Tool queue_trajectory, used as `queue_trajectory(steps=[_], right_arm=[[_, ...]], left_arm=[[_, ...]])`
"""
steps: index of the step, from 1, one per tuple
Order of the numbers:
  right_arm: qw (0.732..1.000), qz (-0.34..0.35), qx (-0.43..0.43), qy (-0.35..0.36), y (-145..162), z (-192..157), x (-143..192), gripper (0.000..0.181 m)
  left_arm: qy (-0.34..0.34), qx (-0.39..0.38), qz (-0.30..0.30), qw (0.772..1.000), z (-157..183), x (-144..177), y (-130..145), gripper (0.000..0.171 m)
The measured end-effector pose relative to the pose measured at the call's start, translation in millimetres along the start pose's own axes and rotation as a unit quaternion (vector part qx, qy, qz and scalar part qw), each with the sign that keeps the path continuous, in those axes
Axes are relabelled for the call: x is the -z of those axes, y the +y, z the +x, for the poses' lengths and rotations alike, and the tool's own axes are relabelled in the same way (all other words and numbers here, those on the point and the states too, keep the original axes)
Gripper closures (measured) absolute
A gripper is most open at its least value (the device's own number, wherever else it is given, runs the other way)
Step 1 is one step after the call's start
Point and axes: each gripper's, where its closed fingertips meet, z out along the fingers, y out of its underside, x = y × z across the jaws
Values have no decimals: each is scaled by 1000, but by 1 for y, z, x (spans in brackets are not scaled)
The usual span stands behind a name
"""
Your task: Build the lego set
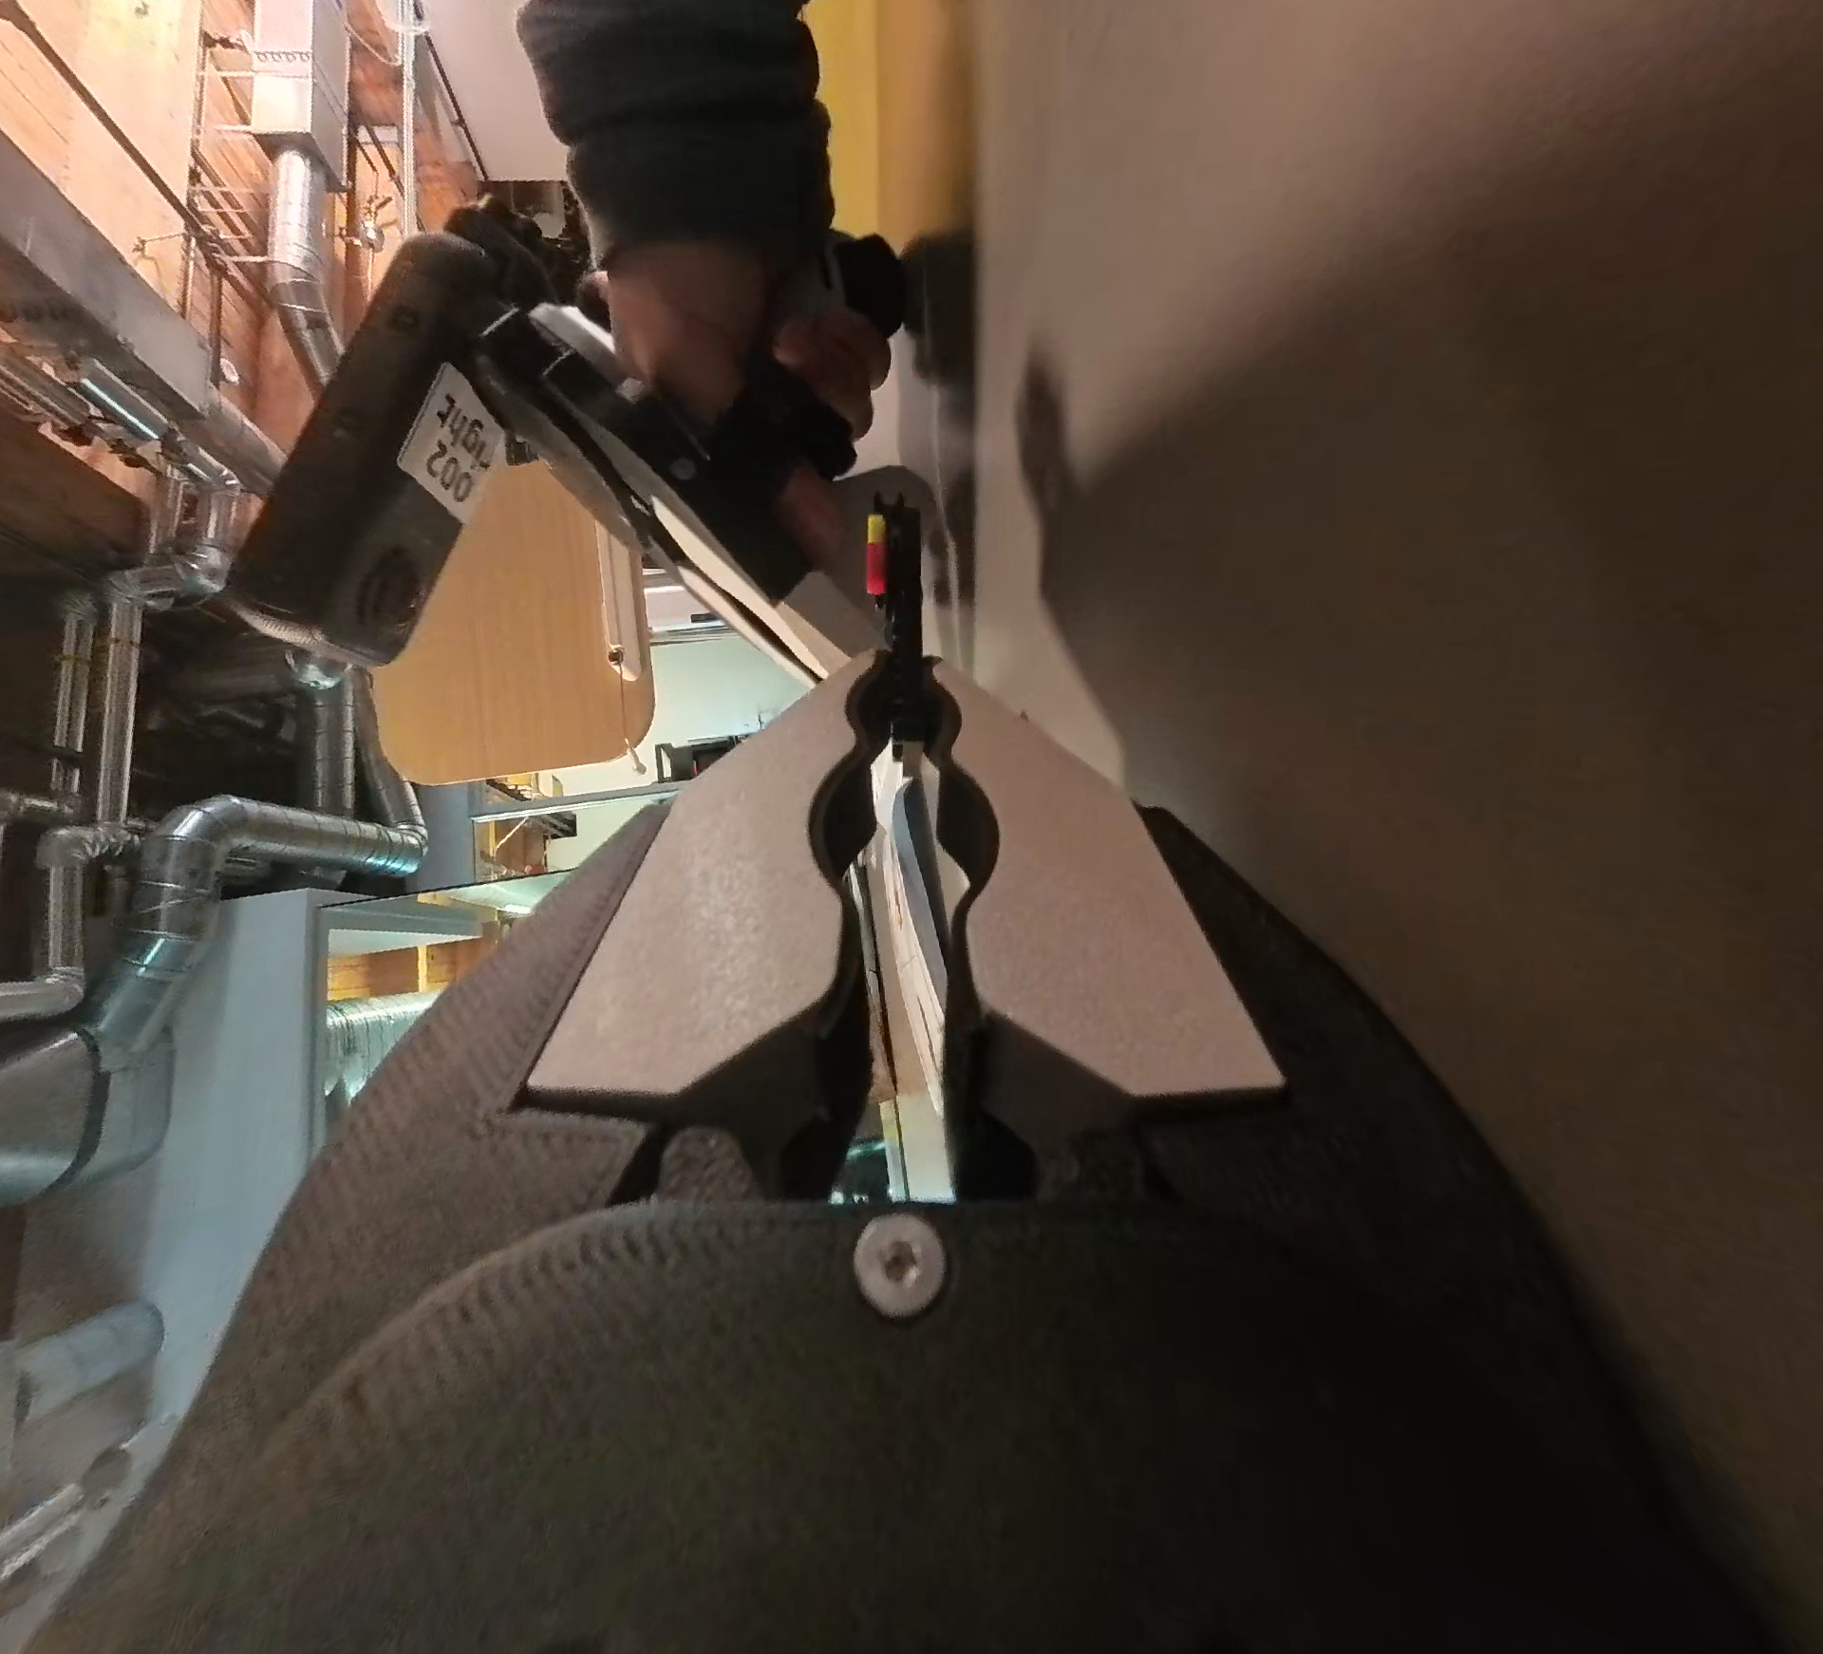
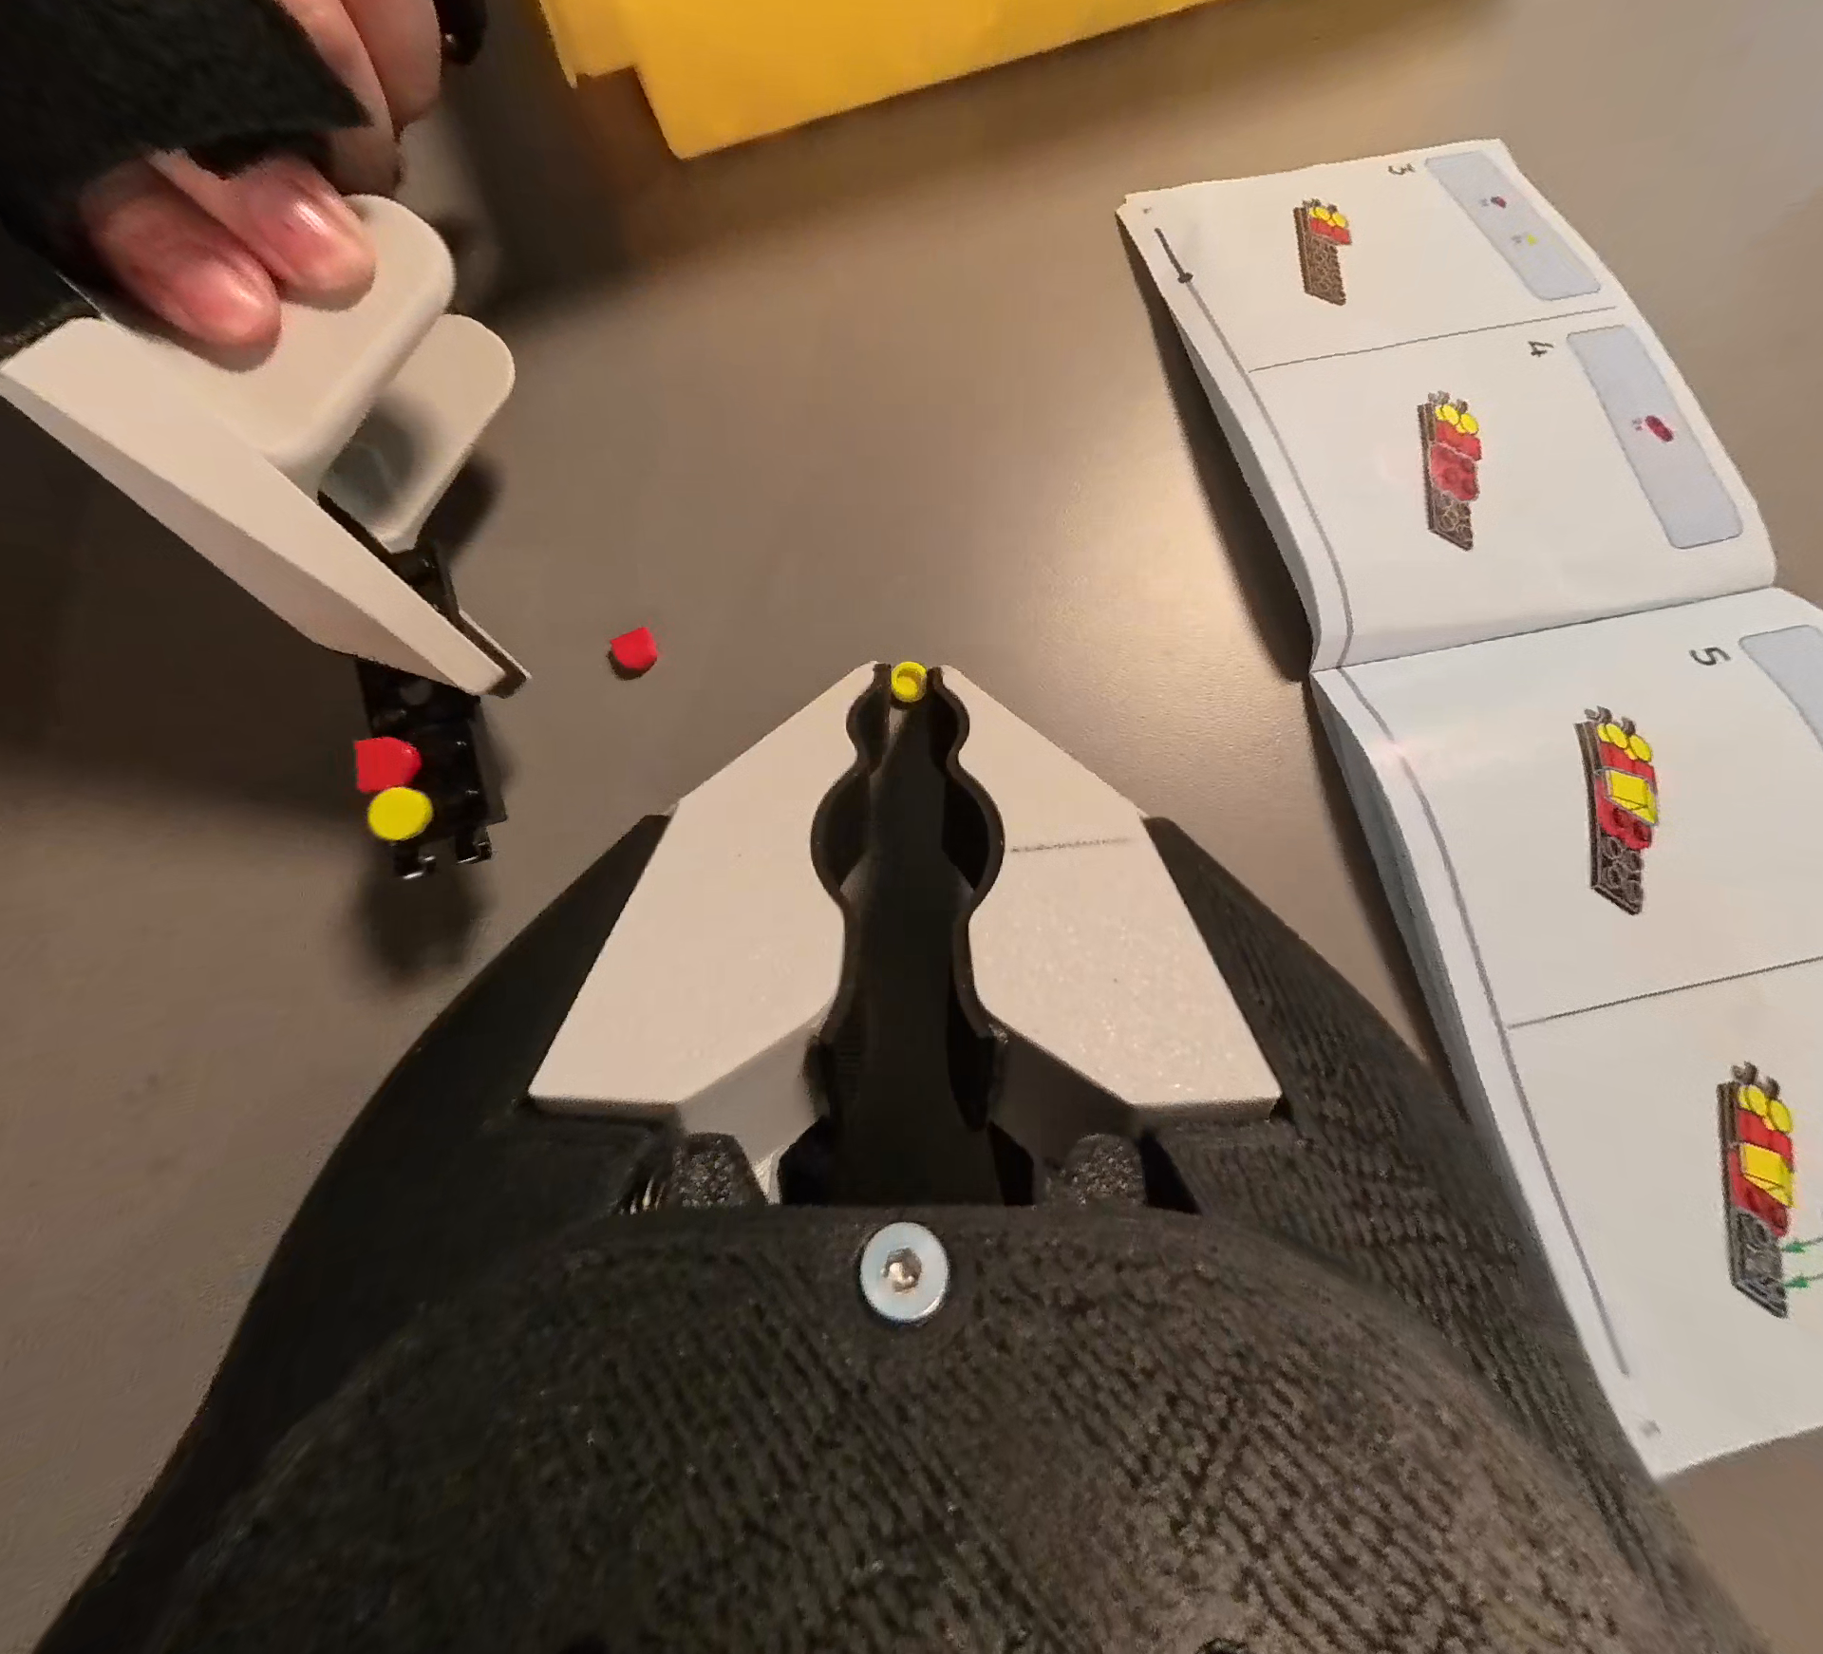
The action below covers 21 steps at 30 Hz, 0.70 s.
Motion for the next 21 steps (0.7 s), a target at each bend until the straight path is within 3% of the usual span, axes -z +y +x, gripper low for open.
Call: queue_trajectory(steps=[4, 7, 10, 15, 18, 21], right_arm=[[993, -2, 108, 47, -2, 2, 4, 176], [953, -34, 282, 108, -5, 3, 17, 177], [842, -147, 499, 146, 7, 10, 33, 177], [626, -280, 724, 81, 32, -3, 43, 176], [549, -296, 780, 43, 37, -13, 43, 176], [500, -294, 814, 10, 38, -22, 44, 176]], left_arm=[[4, 3, 3, 1000, 1, 0, 0, 167], [8, 5, 9, 1000, 2, 0, -2, 168], [8, 2, 17, 1000, 2, 1, -5, 168], [11, 3, 20, 1000, 2, 1, -6, 167], [11, 0, 21, 1000, 2, 2, -6, 168], [12, -2, 23, 1000, 3, 3, -7, 168]])
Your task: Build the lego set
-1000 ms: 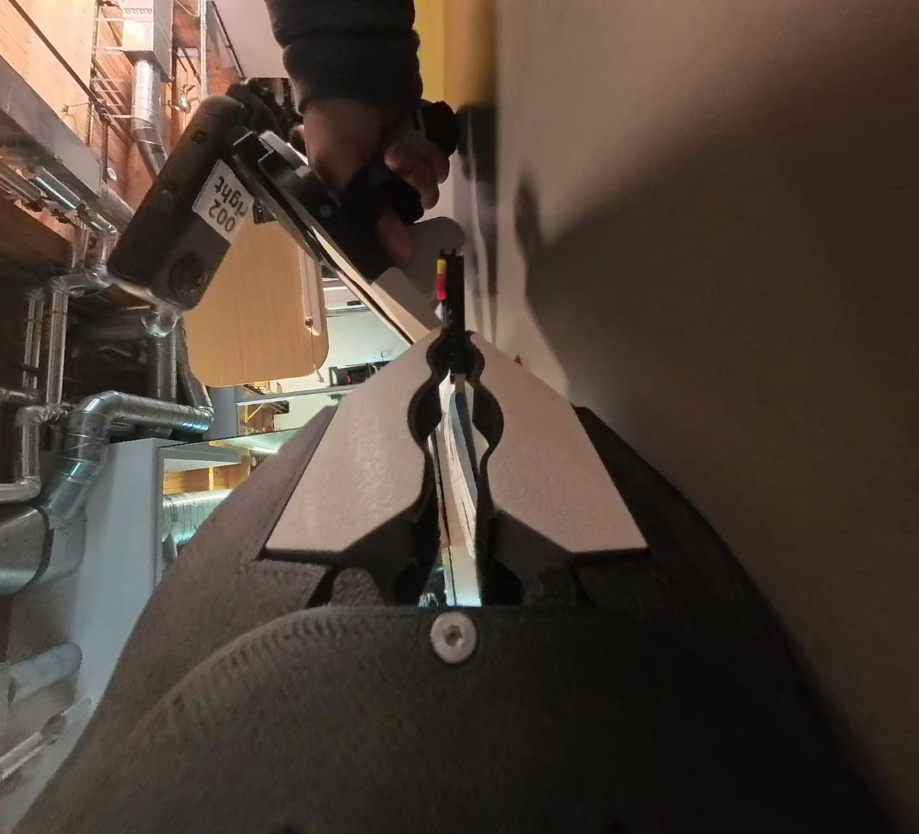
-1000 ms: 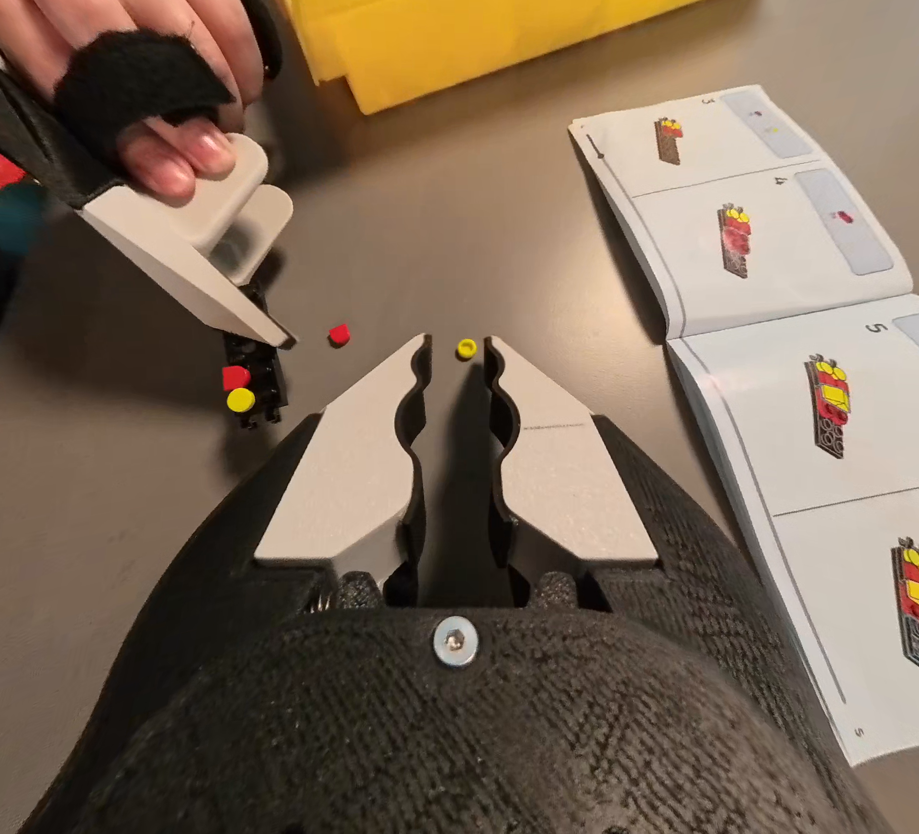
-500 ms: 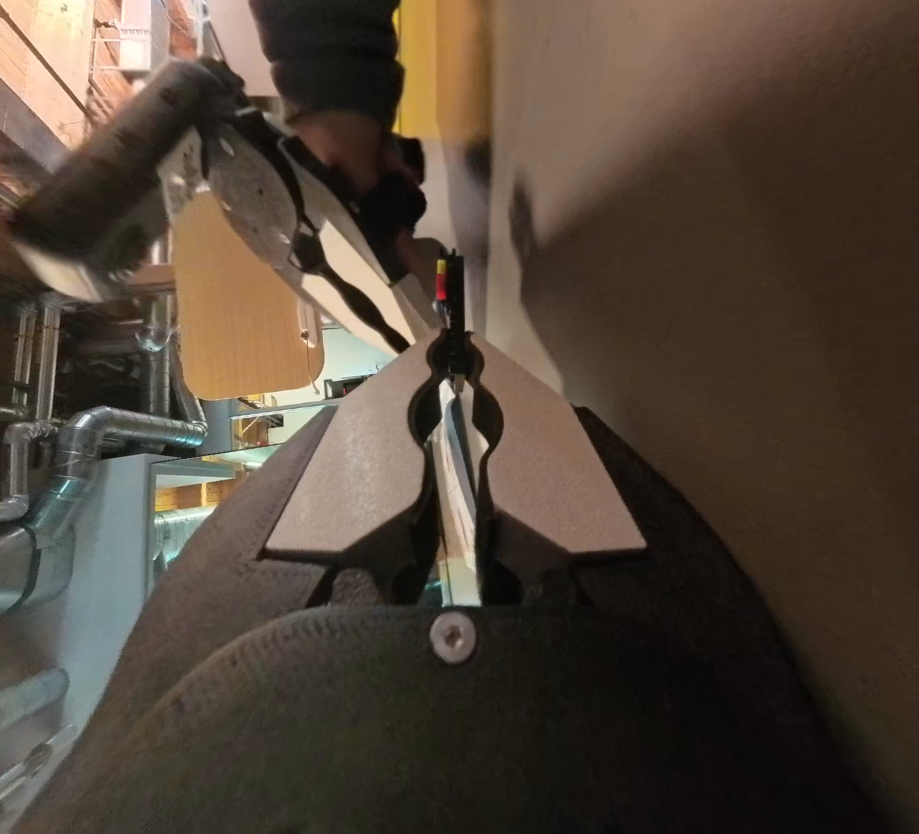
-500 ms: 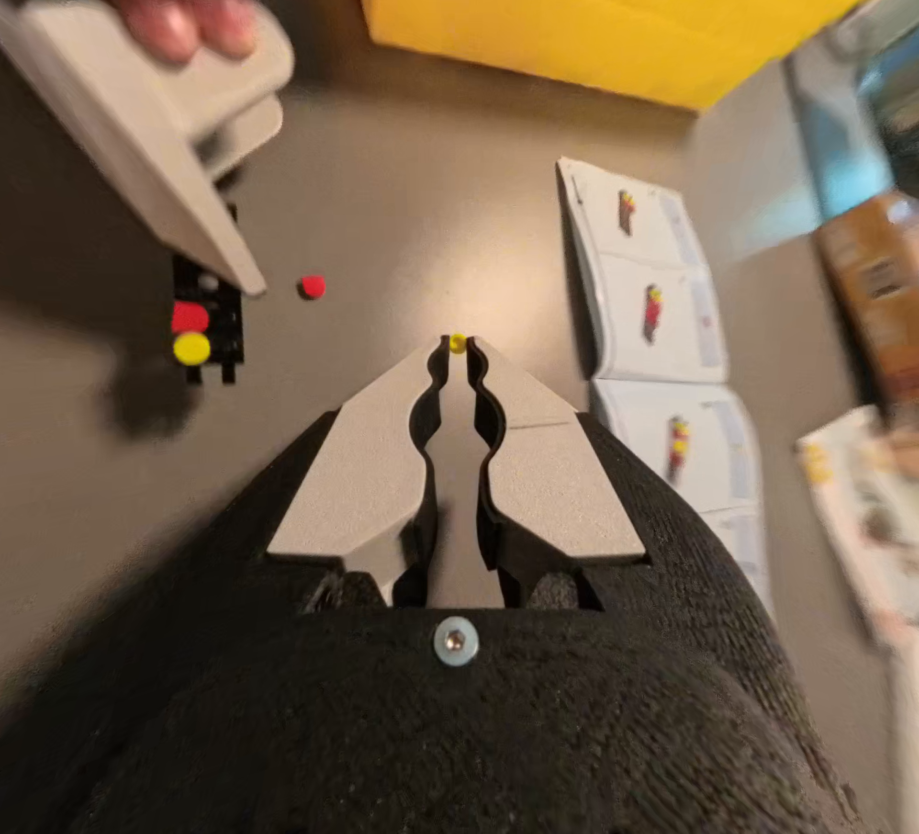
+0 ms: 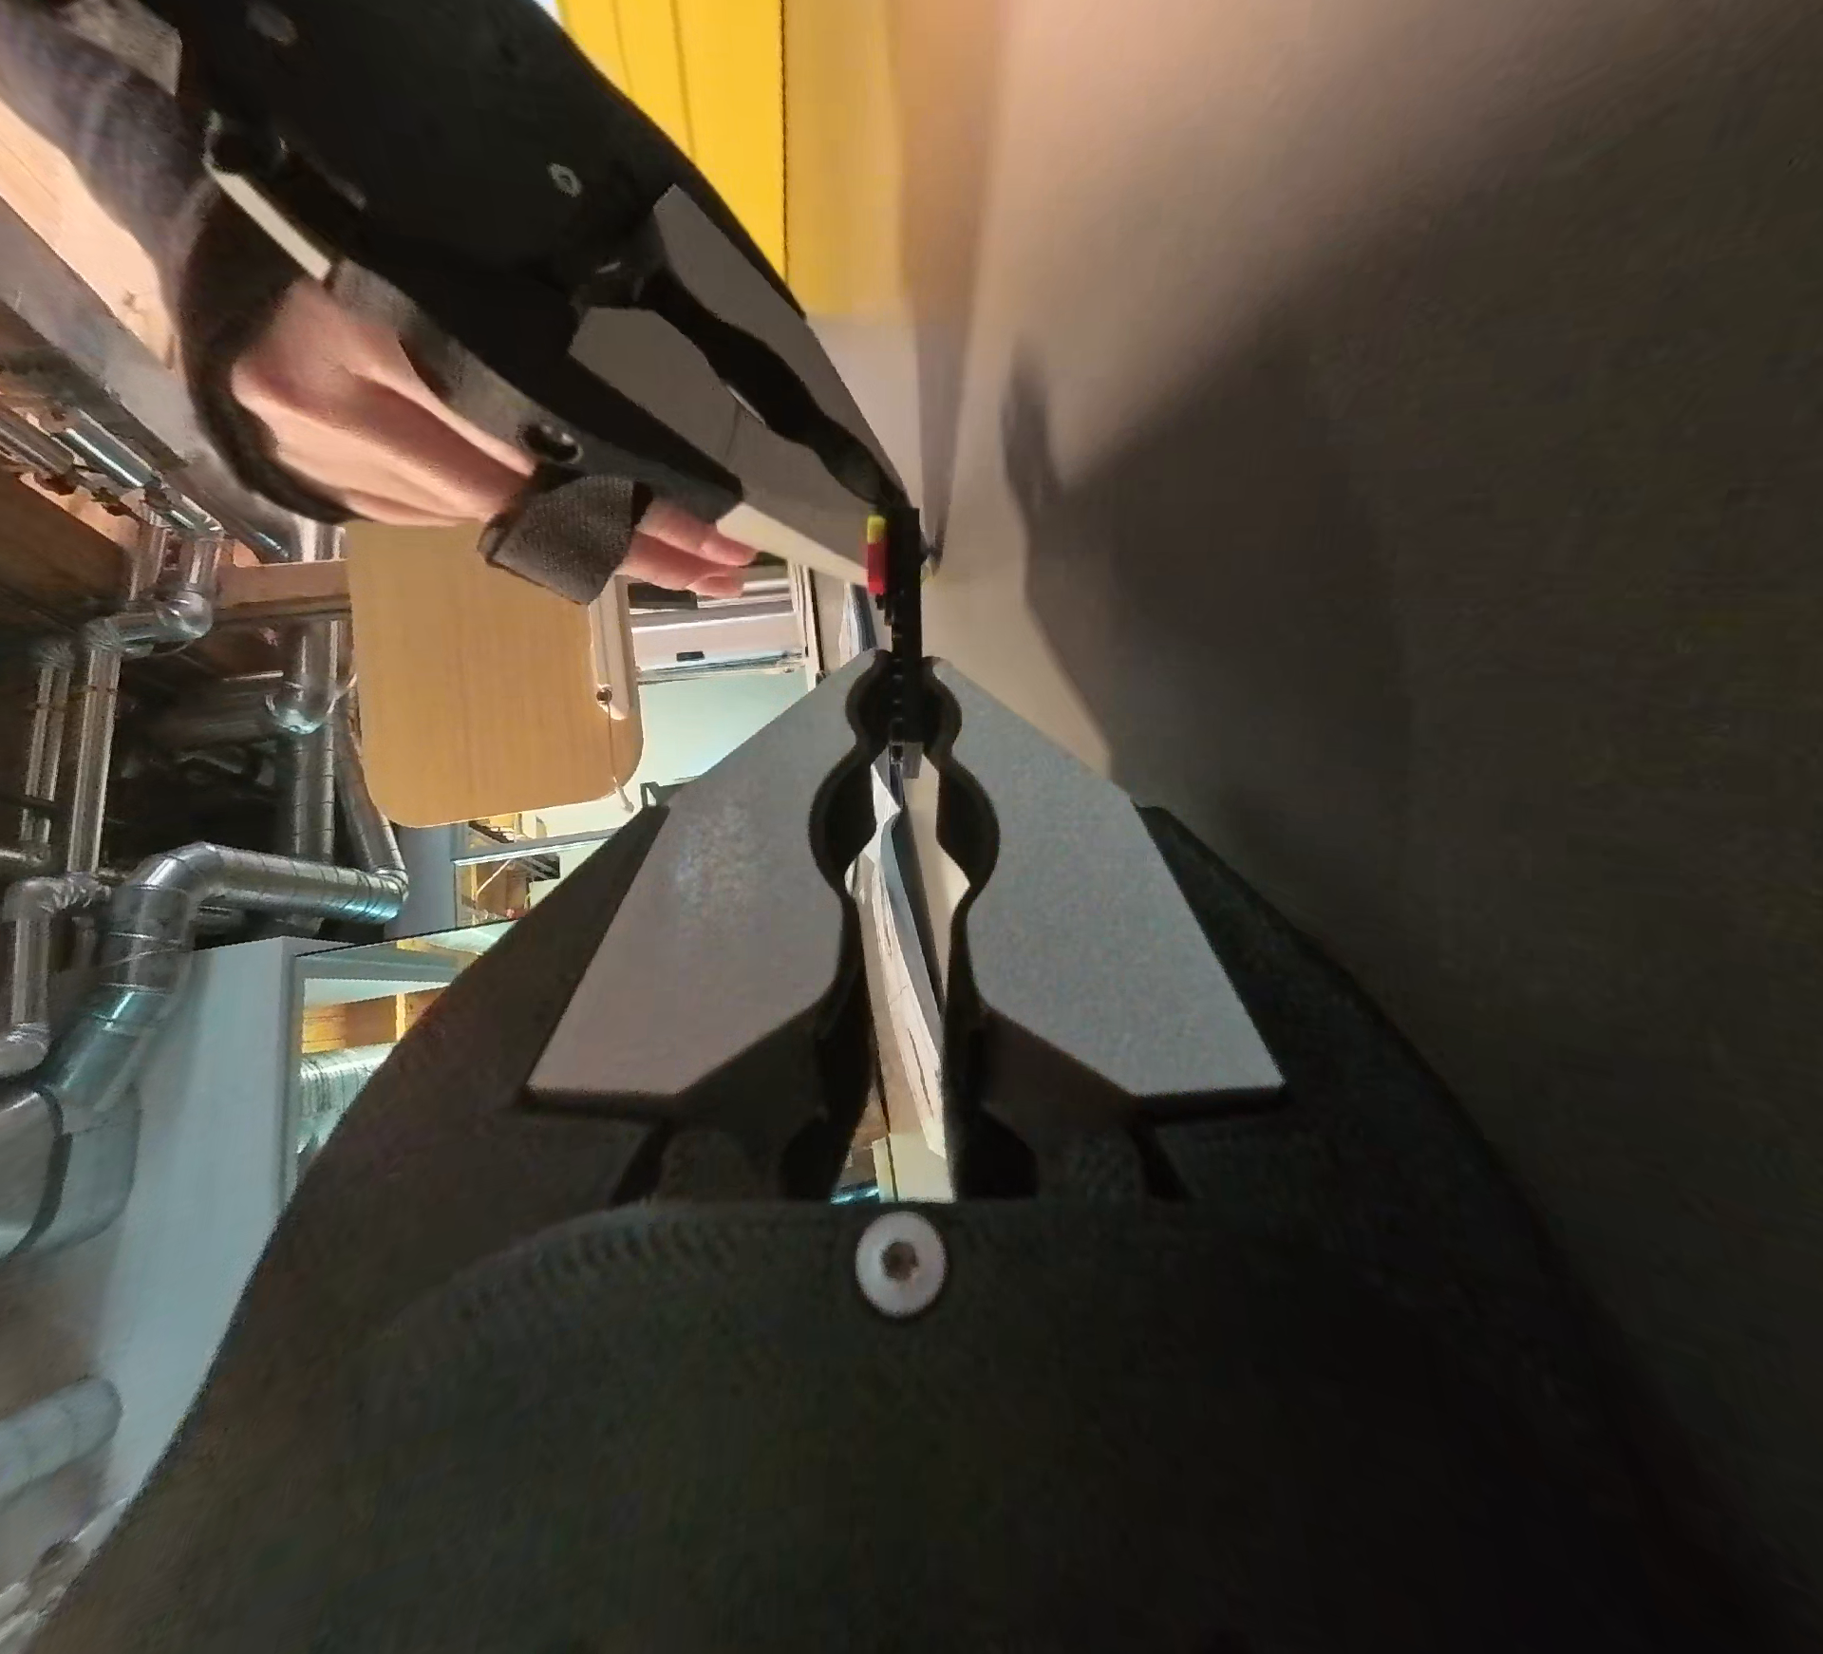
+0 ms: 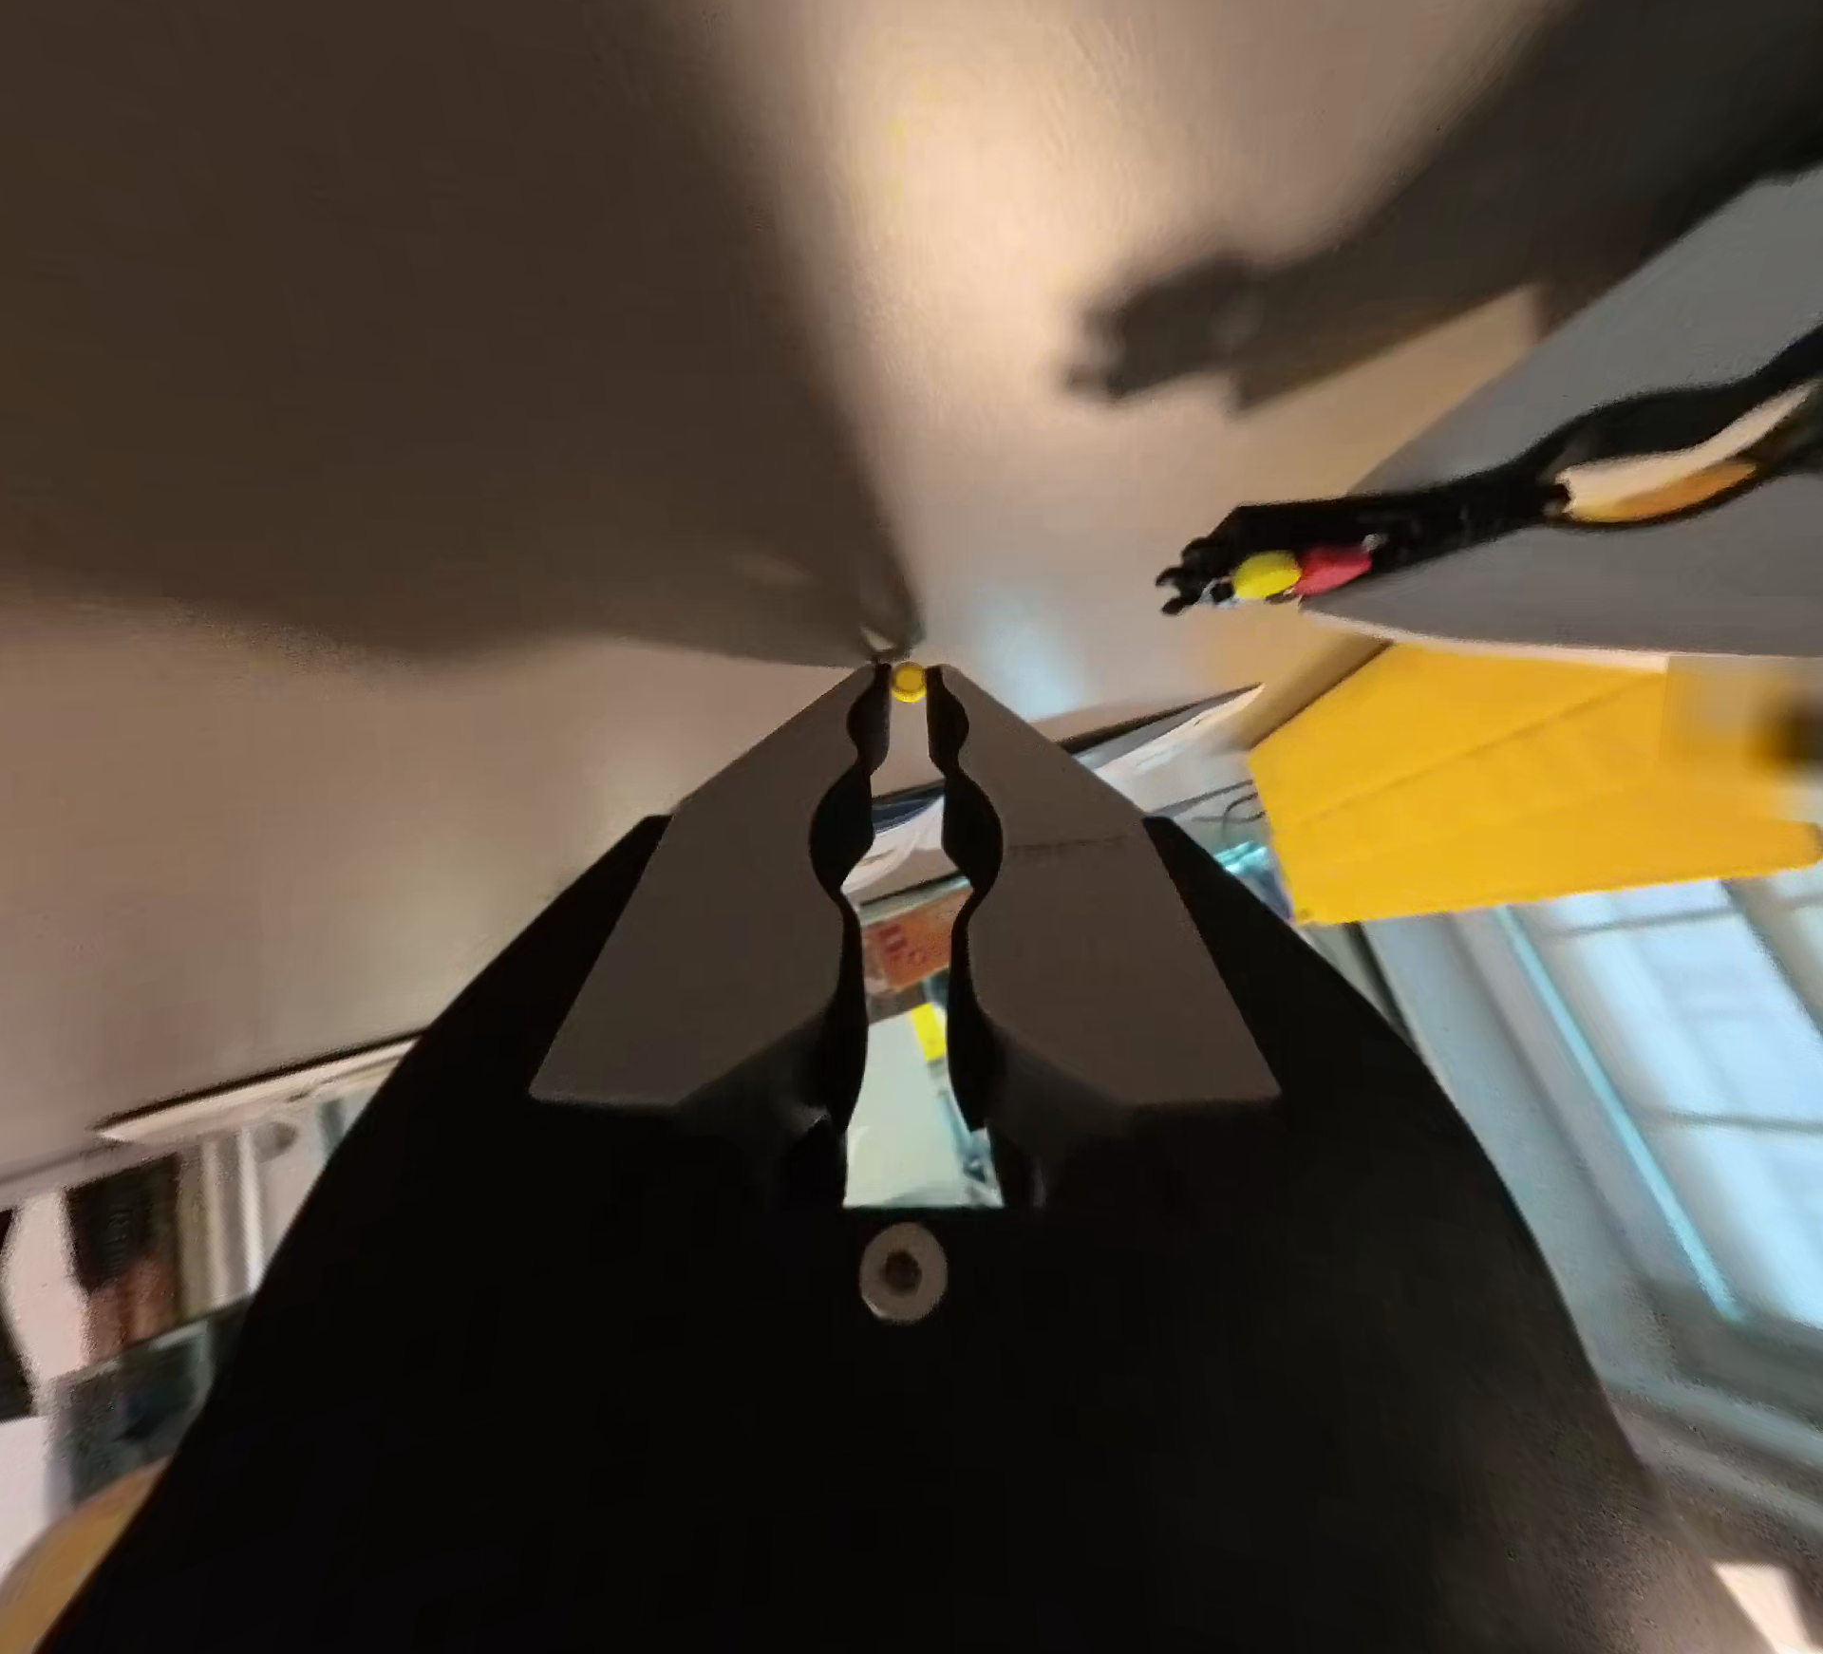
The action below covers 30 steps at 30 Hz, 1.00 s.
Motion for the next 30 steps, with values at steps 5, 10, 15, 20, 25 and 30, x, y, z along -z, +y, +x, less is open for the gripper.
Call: queue_trajectory(steps=[5, 10, 15, 20, 25, 30], right_arm=[[999, 34, 40, 3, -8, 4, 10, 151], [994, 72, -82, -28, -9, -5, 28, 129], [804, 153, -574, -39, -2, -3, 37, 134], [522, 197, -830, -21, 12, -19, 31, 157], [473, 196, -859, -15, -5, -37, 27, 163], [479, 186, -858, 8, -7, -44, 29, 180]], left_arm=[[2, -1, 2, 1000, 0, 0, 0, 168], [4, 0, 3, 1000, 1, 1, 0, 167], [7, 3, 6, 1000, 2, 0, -1, 167], [10, 6, 9, 1000, 2, 0, -1, 167], [13, 8, 11, 1000, 3, -1, -1, 167], [14, 9, 11, 1000, 3, -1, -1, 167]])
